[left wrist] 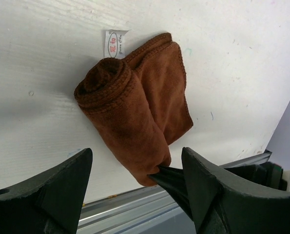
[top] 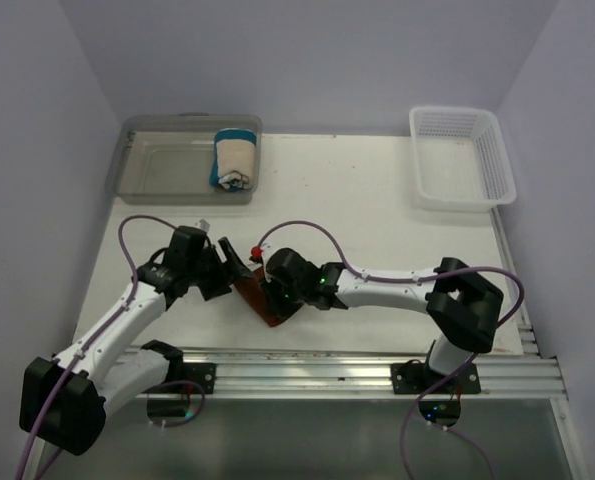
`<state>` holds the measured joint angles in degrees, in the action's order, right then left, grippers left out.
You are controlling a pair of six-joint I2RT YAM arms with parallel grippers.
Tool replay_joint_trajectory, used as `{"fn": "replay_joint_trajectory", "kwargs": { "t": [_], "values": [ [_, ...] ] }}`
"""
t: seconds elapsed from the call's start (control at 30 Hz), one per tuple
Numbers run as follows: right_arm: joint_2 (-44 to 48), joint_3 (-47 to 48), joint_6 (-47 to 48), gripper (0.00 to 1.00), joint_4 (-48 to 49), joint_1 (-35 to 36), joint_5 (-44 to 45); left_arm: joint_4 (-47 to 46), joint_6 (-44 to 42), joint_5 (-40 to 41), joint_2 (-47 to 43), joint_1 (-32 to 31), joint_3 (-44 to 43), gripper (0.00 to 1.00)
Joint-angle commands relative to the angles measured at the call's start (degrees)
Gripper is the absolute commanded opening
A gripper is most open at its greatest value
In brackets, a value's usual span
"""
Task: Roll the towels
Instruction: Roll the towel
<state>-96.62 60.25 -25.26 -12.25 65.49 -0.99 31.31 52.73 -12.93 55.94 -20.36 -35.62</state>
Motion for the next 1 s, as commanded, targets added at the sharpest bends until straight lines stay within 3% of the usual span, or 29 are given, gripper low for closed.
{"fn": "replay_joint_trajectory", "kwargs": {
  "t": [0.0, 0.17, 0.97],
  "values": [
    [0.91, -2.32, -4.36, 0.00, 6.43, -2.64, -11.12, -0.46, -1.14, -1.31, -0.84, 0.32, 2.04, 0.78],
    [0.91, -7.16, -9.72, 0.00, 13.47, -6.60, -19.39, -1.07, -1.40, -1.22, -1.27, 0.32, 4.23, 0.78],
    [-1.82, -15.68, -21.59, 0.00, 31.93, -17.76, -36.00, -12.24, -2.19, -3.77, 6.11, 0.23, 5.56, 0.79]
  ]
}}
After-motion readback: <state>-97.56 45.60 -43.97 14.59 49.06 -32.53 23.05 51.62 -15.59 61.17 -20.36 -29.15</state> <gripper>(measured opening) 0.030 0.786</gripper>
